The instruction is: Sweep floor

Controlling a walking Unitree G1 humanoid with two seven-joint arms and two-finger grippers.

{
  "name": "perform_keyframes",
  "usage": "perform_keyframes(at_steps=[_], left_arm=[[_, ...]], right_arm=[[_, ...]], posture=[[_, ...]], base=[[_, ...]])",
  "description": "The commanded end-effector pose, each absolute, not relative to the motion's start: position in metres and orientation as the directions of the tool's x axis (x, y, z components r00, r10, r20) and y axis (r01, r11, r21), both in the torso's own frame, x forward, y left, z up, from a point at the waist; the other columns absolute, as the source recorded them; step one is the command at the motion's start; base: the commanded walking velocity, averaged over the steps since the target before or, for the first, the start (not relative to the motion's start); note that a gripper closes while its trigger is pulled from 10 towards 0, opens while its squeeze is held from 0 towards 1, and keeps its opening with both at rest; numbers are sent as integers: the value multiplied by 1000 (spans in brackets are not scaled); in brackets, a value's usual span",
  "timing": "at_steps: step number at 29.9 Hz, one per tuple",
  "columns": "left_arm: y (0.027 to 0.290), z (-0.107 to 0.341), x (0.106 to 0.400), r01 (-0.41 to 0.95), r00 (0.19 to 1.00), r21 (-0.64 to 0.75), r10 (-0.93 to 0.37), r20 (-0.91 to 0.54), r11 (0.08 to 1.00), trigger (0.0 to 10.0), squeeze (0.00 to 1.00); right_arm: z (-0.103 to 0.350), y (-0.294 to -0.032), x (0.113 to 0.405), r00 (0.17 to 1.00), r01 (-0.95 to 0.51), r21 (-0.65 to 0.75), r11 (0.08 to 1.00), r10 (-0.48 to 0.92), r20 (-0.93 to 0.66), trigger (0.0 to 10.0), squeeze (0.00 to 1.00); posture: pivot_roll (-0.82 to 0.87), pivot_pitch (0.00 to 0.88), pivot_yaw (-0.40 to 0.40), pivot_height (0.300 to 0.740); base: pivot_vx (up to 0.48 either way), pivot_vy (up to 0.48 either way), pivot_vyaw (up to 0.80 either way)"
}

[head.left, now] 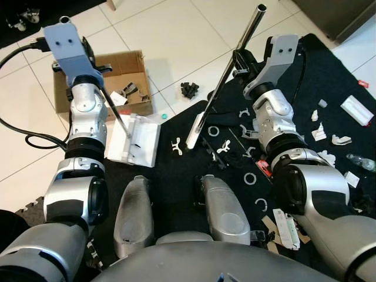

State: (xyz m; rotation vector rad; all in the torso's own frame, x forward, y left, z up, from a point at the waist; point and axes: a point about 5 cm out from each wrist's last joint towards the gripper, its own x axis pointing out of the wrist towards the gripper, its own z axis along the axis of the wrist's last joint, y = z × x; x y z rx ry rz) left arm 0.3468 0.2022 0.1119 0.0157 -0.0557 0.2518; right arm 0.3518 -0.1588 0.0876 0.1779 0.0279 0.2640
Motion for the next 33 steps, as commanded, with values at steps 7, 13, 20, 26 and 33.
perform_keyframes(at_steps=[7, 13, 20, 26, 33], left_arm=[[186, 112, 346, -205, 975, 23, 202, 97, 978, 10000, 0], [178, 108, 345, -179, 981, 25, 177, 86, 983, 10000, 0], [170, 105, 342, -166, 981, 76, 156, 114, 983, 10000, 0], [163, 107, 342, -182, 976, 65, 172, 132, 981, 10000, 0], [160, 108, 344, -167, 978, 61, 158, 136, 984, 10000, 0]], right_arm=[[96, -157, 356, 966, -259, 203, 944, 255, 44, 10000, 0], [109, -152, 362, 960, -278, 207, 938, 264, 94, 10000, 0], [104, -142, 359, 952, -307, 208, 929, 295, 86, 10000, 0], [104, -148, 359, 945, -326, 181, 928, 318, 72, 10000, 0], [112, -155, 363, 952, -304, 174, 937, 292, 92, 10000, 0]], posture=[[-26, 0, -24, 740], [-32, 0, -18, 740], [-50, 0, -43, 740], [-64, 0, -83, 740], [-68, 0, -54, 740]], base=[[0, 0, 0], [0, 0, 0], [0, 0, 0], [0, 0, 0], [0, 0, 0]])
